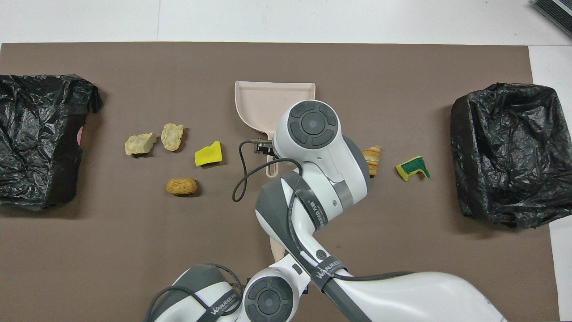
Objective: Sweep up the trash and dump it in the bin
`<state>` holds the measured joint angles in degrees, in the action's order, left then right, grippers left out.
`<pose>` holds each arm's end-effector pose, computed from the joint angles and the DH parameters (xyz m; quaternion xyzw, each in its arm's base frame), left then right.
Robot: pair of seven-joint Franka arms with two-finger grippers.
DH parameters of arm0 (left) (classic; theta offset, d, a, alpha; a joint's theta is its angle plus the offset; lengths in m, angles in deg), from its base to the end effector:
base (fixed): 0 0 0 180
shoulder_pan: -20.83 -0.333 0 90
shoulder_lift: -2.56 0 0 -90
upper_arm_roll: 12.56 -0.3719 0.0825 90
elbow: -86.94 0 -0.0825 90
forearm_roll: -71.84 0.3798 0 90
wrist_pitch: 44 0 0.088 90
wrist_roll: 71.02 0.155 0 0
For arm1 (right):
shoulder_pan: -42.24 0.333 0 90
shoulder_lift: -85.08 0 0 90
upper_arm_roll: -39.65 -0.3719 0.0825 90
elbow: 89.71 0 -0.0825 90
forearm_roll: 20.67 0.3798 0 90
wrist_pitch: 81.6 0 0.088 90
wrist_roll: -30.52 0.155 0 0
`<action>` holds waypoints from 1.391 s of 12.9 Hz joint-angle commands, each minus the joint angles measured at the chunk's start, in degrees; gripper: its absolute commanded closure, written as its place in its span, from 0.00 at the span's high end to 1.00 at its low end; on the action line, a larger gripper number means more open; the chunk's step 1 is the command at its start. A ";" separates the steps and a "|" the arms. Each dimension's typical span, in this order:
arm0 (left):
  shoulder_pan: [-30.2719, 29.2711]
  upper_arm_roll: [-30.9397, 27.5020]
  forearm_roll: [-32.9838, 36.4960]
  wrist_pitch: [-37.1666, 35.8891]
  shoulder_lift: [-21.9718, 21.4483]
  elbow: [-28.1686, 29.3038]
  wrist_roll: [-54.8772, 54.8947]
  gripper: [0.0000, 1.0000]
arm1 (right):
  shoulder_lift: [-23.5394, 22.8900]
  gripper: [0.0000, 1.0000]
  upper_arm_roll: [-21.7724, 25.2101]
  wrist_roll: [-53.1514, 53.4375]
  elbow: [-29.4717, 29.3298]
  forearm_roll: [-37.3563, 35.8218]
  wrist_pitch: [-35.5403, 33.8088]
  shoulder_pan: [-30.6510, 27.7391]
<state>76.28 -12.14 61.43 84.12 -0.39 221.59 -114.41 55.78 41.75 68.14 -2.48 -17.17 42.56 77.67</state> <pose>0.2595 -0.4047 0.3582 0.9958 -0.0503 -0.0730 0.0213 0.6120 0.4133 0.3794 -0.9964 0.0498 -0.0442 0.0530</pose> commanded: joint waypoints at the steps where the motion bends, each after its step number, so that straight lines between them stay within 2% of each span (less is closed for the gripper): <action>1: -0.07 -1.03 -0.93 -2.95 -1.79 0.61 0.41 0.00 | -0.85 1.00 0.19 1.22 -1.10 -0.25 1.78 0.34; 4: -6.03 -1.13 -0.75 -12.34 -3.19 -3.95 1.46 0.00 | -0.76 0.99 0.19 1.22 1.53 -0.25 4.15 0.25; 5: -6.57 -1.21 -0.32 -14.81 -4.68 -3.96 1.99 0.00 | -0.50 0.96 0.19 0.96 2.50 -0.25 5.29 0.25; 7: -9.45 -1.39 1.26 -17.98 -7.14 -3.87 2.09 0.00 | -0.50 0.81 0.19 0.52 2.68 -0.16 5.65 0.08; 8: -10.96 -1.39 1.97 -18.08 -7.94 -3.87 2.00 0.00 | -0.50 0.81 0.19 0.43 2.77 -0.16 5.66 0.08; 9: -12.89 -1.39 2.93 -18.69 -8.90 -3.87 2.08 0.00 | -0.41 0.72 0.19 0.34 2.95 -0.16 5.66 0.08; 12: -18.76 -1.65 9.34 -21.16 -9.70 -3.96 4.09 0.00 | 0.20 0.32 0.19 -0.96 4.26 -0.25 5.66 0.34; 16: -28.79 -1.65 14.70 -19.32 -7.51 -5.80 16.45 0.00 | 0.47 0.31 0.28 -2.46 4.53 -0.34 4.78 0.25; 18: -35.11 -1.65 16.73 -19.49 -4.53 -9.22 24.12 0.00 | 0.56 0.00 0.28 -5.18 4.53 -0.34 3.82 0.08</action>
<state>46.17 -14.46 76.34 64.62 -8.02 216.03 -95.79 55.07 42.02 65.95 0.31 -17.31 46.77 77.97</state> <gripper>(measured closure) 0.736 0.683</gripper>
